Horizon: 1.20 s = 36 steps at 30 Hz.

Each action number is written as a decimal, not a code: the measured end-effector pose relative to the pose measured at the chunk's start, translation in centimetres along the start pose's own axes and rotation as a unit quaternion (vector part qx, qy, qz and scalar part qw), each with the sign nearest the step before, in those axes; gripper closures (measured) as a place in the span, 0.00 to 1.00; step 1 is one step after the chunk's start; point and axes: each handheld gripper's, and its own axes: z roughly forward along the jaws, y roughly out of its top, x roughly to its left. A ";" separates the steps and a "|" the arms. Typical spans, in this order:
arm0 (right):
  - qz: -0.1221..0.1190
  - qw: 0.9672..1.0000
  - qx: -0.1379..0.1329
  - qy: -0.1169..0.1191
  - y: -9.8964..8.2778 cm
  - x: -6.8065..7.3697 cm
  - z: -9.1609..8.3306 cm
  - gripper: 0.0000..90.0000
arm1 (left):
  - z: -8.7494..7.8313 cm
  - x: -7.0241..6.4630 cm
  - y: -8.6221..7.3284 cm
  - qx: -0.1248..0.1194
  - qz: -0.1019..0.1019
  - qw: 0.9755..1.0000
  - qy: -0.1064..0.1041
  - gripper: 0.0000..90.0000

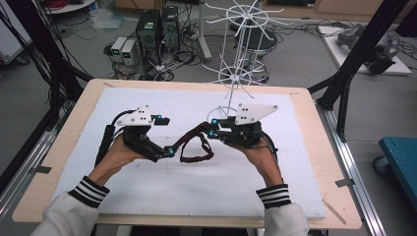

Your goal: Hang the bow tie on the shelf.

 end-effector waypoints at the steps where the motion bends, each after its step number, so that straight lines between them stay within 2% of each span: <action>1: -0.001 1.000 0.001 0.000 0.0 -0.1 -0.1 0.93 | -0.1 0.0 0.0 -0.002 -0.001 1.000 0.006 0.02; 3: -0.001 1.000 0.001 -0.001 0.0 -0.1 -0.2 0.93 | -0.5 0.2 -0.2 -0.009 0.007 1.000 0.012 0.02; 5: 0.001 1.000 -0.002 -0.005 0.0 -0.1 -0.4 0.93 | -0.8 0.3 -0.3 -0.017 0.002 1.000 0.017 0.02; 7: 0.002 1.000 -0.004 -0.011 0.0 -0.2 -0.7 0.93 | -1.2 0.4 -0.5 -0.025 0.006 1.000 0.018 0.02; 9: 0.005 1.000 -0.007 -0.014 0.0 -0.3 -0.9 0.93 | -1.6 0.5 -0.5 -0.021 0.003 1.000 0.020 0.02; 12: 0.004 1.000 -0.010 -0.020 0.0 -0.4 -1.3 0.93 | -2.1 0.5 -0.4 -0.032 0.002 0.999 0.025 0.02; 16: 0.005 0.999 -0.014 -0.031 0.0 -0.5 -1.7 0.93 | -2.6 0.4 -0.6 -0.033 0.002 0.999 0.031 0.02; 21: 0.012 0.999 -0.023 -0.047 0.0 -0.8 -2.5 0.93 | -3.8 0.3 -1.8 -0.044 0.003 0.997 0.058 0.02; 29: 0.015 0.997 -0.031 -0.062 0.4 -1.4 -3.2 0.93 | -5.4 0.1 -3.8 -0.058 0.008 0.994 0.087 0.02; 34: 0.016 0.996 -0.032 -0.076 0.8 -1.9 -3.6 0.93 | -6.2 -0.1 -5.3 -0.057 0.004 0.995 0.087 0.02; 36: 0.016 0.996 -0.032 -0.083 1.0 -2.1 -3.8 0.93 | -6.6 -0.2 -5.9 -0.065 0.004 0.994 0.092 0.02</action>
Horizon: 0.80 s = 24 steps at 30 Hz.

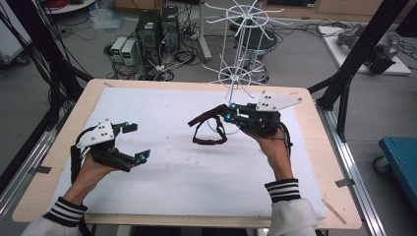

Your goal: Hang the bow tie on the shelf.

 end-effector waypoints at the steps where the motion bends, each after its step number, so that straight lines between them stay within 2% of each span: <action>1: 0.000 1.000 0.000 -0.004 0.1 -0.1 -0.1 0.93 | -0.2 0.0 -0.3 -0.001 0.000 1.000 0.004 0.02; 5: 0.004 1.000 0.000 -0.017 0.3 -0.5 -0.3 0.93 | -1.0 0.0 -1.3 -0.009 -0.006 1.000 0.015 0.02; 9: 0.007 1.000 0.000 -0.031 0.3 -1.0 -0.5 0.93 | -1.8 0.0 -2.2 -0.022 -0.006 0.999 0.034 0.02; 16: 0.007 0.999 -0.004 -0.047 1.0 -1.6 -0.5 0.93 | -2.9 0.0 -3.6 -0.033 -0.008 0.998 0.046 0.02; 19: 0.006 0.999 -0.006 -0.051 1.3 -1.8 -0.4 0.93 | -3.3 -0.1 -4.1 -0.050 -0.006 0.997 0.052 0.02; 24: 0.004 0.998 0.001 -0.063 1.6 -2.3 -0.2 0.93 | -3.7 0.1 -5.3 -0.052 -0.014 0.997 0.061 0.02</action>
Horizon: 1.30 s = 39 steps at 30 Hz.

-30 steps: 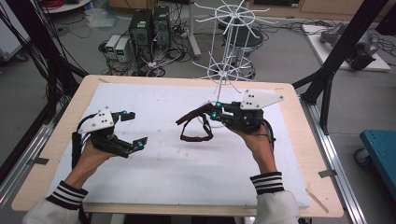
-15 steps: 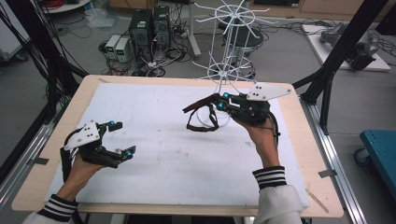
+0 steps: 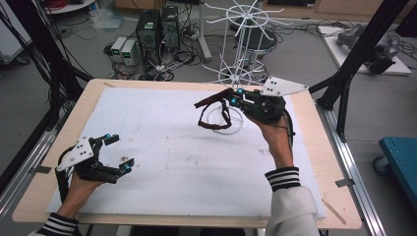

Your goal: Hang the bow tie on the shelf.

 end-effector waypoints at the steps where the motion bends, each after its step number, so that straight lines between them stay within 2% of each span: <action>1: -0.001 1.000 0.001 -0.002 0.1 -0.1 0.0 0.93 | -0.1 0.0 -0.2 -0.001 -0.001 1.000 0.004 0.02; 6: 0.002 1.000 0.000 -0.009 0.2 -0.7 0.2 0.93 | -0.6 0.1 -1.1 -0.023 -0.002 1.000 0.021 0.02; 15: 0.009 0.999 0.005 -0.037 0.0 -1.9 0.2 0.93 | -0.9 0.3 -2.6 -0.038 -0.004 0.998 0.042 0.02; 25: 0.016 0.997 0.010 -0.069 -0.3 -2.5 0.3 0.93 | -0.7 0.4 -3.0 -0.041 -0.003 0.998 0.045 0.02; 33: 0.017 0.996 0.027 -0.089 -0.2 -2.2 0.6 0.93 | -0.7 0.4 -3.1 -0.043 -0.005 0.998 0.043 0.02; 39: 0.020 0.993 0.036 -0.111 -0.2 -2.1 0.6 0.93 | -0.8 0.4 -3.7 -0.044 -0.005 0.998 0.048 0.02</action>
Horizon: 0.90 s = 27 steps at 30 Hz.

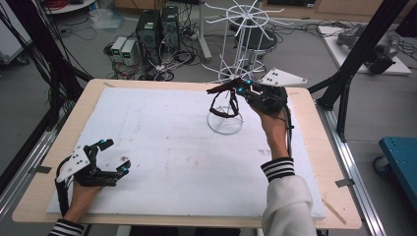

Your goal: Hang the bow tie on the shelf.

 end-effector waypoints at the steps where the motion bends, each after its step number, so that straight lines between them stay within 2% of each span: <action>1: 0.002 1.000 0.001 -0.001 0.0 0.0 0.0 0.93 | 0.0 0.0 -0.1 0.003 0.001 1.000 0.001 0.02; 6: 0.003 1.000 0.010 -0.013 -0.1 -0.1 0.0 0.93 | 0.0 0.0 -0.2 0.002 -0.004 1.000 -0.001 0.02; 16: 0.001 1.000 0.018 -0.013 -0.4 0.0 0.2 0.91 | 0.1 -0.1 -0.5 0.004 -0.006 1.000 -0.005 0.02; 27: 0.010 1.000 0.017 -0.018 -0.8 0.0 0.0 0.82 | 0.0 0.0 -0.7 0.001 -0.006 1.000 0.001 0.02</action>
